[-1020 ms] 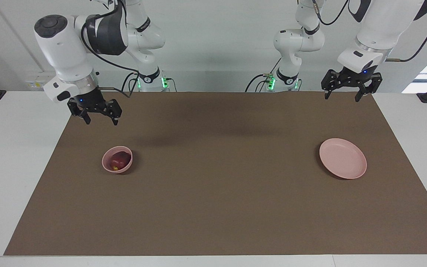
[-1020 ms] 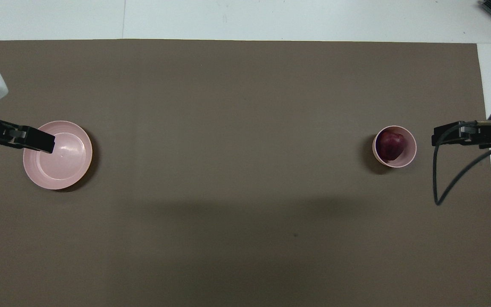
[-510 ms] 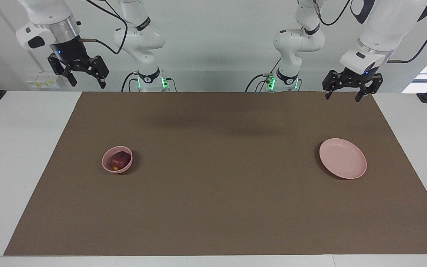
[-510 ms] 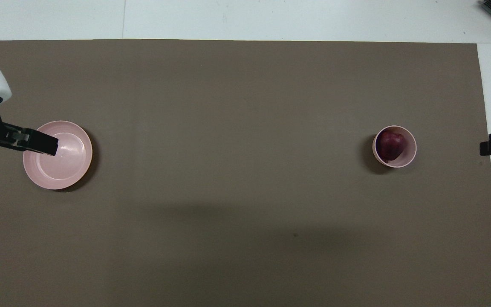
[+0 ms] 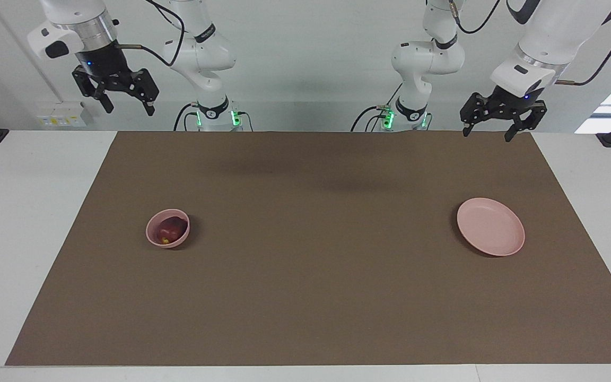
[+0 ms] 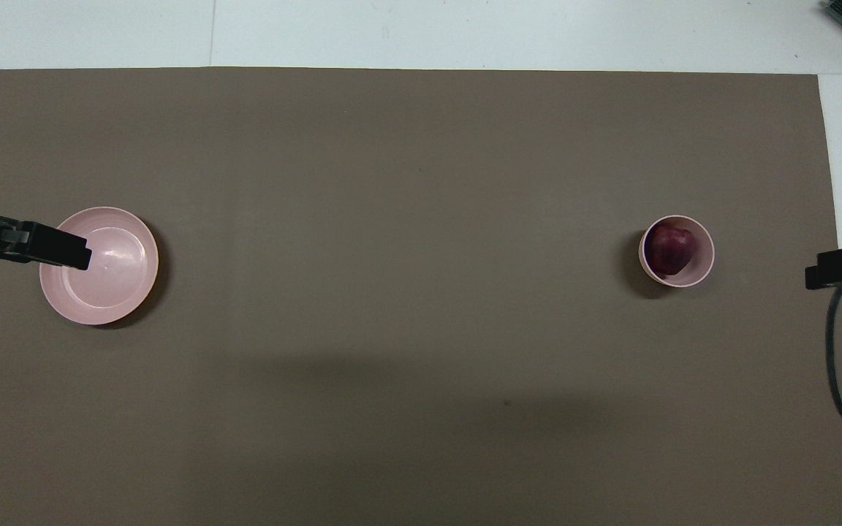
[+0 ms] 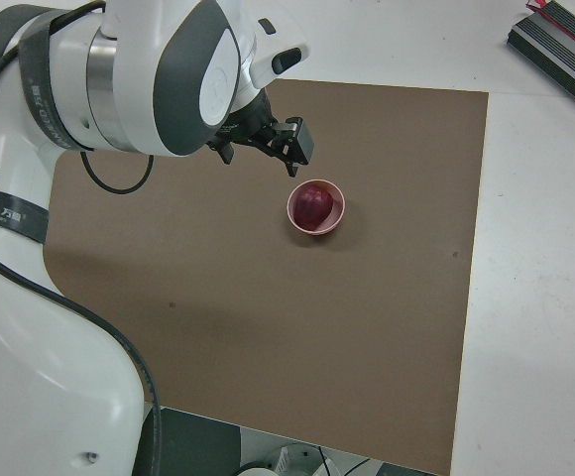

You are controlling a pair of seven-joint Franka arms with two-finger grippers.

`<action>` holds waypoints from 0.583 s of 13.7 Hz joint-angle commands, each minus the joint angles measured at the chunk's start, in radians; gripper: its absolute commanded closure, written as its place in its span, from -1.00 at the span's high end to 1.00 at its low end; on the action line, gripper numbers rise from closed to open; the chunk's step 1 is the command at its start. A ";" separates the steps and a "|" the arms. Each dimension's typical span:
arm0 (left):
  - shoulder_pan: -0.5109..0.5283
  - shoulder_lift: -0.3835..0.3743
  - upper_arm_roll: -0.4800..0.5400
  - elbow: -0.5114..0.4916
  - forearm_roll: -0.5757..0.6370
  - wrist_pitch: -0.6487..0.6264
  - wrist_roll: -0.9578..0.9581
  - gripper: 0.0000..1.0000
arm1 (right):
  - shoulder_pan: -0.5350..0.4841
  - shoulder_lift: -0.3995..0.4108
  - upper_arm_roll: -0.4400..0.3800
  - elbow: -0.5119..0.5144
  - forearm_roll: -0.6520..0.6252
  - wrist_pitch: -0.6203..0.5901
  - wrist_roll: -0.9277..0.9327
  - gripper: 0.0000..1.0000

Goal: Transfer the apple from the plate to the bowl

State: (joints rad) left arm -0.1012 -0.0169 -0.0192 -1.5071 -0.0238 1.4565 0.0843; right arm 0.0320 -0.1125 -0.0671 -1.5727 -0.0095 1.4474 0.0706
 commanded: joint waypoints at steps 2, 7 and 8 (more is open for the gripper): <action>-0.025 -0.020 0.036 0.001 -0.008 -0.039 -0.011 1.00 | -0.015 -0.036 0.004 -0.050 0.011 0.016 -0.002 1.00; -0.012 -0.044 0.030 -0.005 -0.004 -0.050 -0.008 1.00 | -0.015 -0.036 0.004 -0.050 -0.001 0.018 -0.021 1.00; -0.009 -0.046 0.030 -0.008 -0.005 -0.051 -0.006 1.00 | -0.014 -0.035 0.004 -0.044 -0.018 0.018 -0.025 1.00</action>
State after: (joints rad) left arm -0.1011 -0.0349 -0.0035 -1.5060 -0.0246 1.4260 0.0833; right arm 0.0317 -0.1223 -0.0690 -1.5897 -0.0135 1.4479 0.0686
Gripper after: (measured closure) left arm 0.000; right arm 0.000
